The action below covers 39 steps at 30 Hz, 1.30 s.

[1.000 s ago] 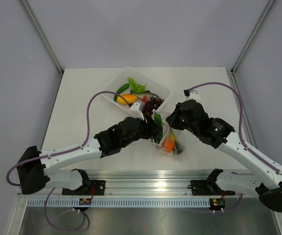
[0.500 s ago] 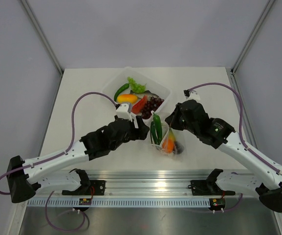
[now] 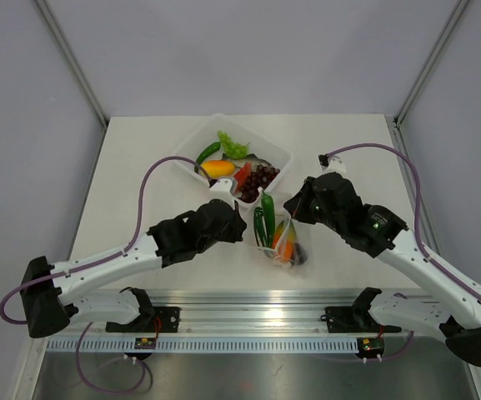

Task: Place the food in the zip-top bag and seal the zipper
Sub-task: Adjust the zipper food storage bag at the center of the board.

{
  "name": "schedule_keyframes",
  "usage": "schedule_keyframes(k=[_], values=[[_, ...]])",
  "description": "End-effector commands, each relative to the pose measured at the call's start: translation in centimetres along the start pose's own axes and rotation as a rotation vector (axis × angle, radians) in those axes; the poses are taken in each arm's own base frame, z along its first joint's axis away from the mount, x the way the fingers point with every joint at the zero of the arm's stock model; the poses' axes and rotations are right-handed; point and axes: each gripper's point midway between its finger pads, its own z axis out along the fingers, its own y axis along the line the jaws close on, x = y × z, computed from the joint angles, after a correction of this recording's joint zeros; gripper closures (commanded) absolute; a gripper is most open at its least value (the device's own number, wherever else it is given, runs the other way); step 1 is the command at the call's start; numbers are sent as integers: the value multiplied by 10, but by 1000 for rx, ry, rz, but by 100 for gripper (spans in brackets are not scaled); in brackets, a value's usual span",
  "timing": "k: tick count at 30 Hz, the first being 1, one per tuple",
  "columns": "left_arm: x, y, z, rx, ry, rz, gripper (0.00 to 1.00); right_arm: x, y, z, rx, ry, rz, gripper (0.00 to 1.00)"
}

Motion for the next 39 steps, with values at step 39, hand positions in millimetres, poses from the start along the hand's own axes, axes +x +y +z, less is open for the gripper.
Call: schedule_keyframes(k=[39], values=[[-39, -56, -18, 234, -33, 89, 100, -28, -18, -22, 118, -96, -54, 100]])
